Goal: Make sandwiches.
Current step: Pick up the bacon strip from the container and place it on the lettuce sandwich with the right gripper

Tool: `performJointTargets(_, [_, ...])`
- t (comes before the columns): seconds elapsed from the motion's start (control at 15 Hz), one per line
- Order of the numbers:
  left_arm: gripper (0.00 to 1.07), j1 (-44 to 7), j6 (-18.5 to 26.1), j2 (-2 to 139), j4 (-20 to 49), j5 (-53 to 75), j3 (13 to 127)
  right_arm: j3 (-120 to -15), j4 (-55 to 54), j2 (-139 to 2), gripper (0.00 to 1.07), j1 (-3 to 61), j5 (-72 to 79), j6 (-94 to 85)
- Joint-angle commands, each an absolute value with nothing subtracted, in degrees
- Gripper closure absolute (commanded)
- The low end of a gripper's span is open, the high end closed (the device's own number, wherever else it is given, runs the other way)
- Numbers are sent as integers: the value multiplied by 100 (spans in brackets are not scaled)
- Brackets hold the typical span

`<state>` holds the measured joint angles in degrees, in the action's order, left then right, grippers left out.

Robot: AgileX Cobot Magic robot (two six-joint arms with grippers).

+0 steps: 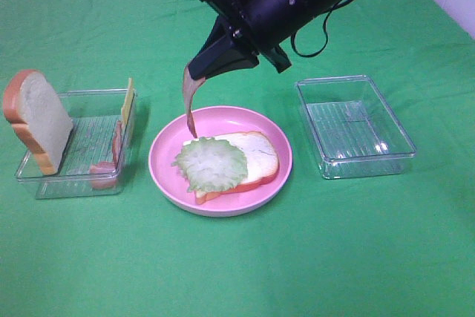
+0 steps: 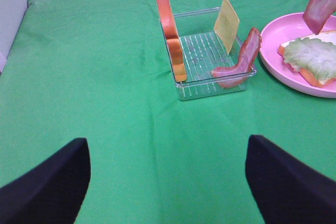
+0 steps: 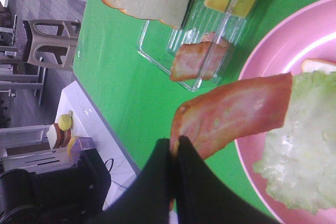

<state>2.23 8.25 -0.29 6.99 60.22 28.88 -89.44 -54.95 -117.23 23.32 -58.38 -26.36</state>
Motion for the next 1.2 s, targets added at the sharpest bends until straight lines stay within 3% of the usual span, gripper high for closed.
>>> performJointTargets(0.07, [29, 212, 791, -138, 710, 5970, 2882, -8961, -5449, -12152, 107, 2338, -5884, -2744])
performJointTargets(0.6, [29, 212, 791, -138, 710, 5970, 2882, -8961, -3667, -12336, 107, 2332, -5357, -1490])
performJointTargets(0.73, [29, 212, 791, -138, 710, 5970, 2882, -8967, -3369, -12324, 91, 2332, -5277, -1278])
performJointTargets(0.8, [29, 212, 791, -138, 710, 5970, 2882, -8967, -3295, -12319, 75, 2332, -5288, -1261])
performJointTargets(0.93, [29, 212, 791, -138, 710, 5970, 2882, -8967, -3277, -12319, 70, 2332, -5306, -1261])
performJointTargets(1.0, [29, 212, 791, -138, 710, 5970, 2882, -8967, -3209, -12319, 58, 2332, -5334, -1261])
performJointTargets(1.2, [29, 212, 791, -138, 710, 5970, 2882, -8967, -2836, -12296, 57, 2332, -5437, -1203])
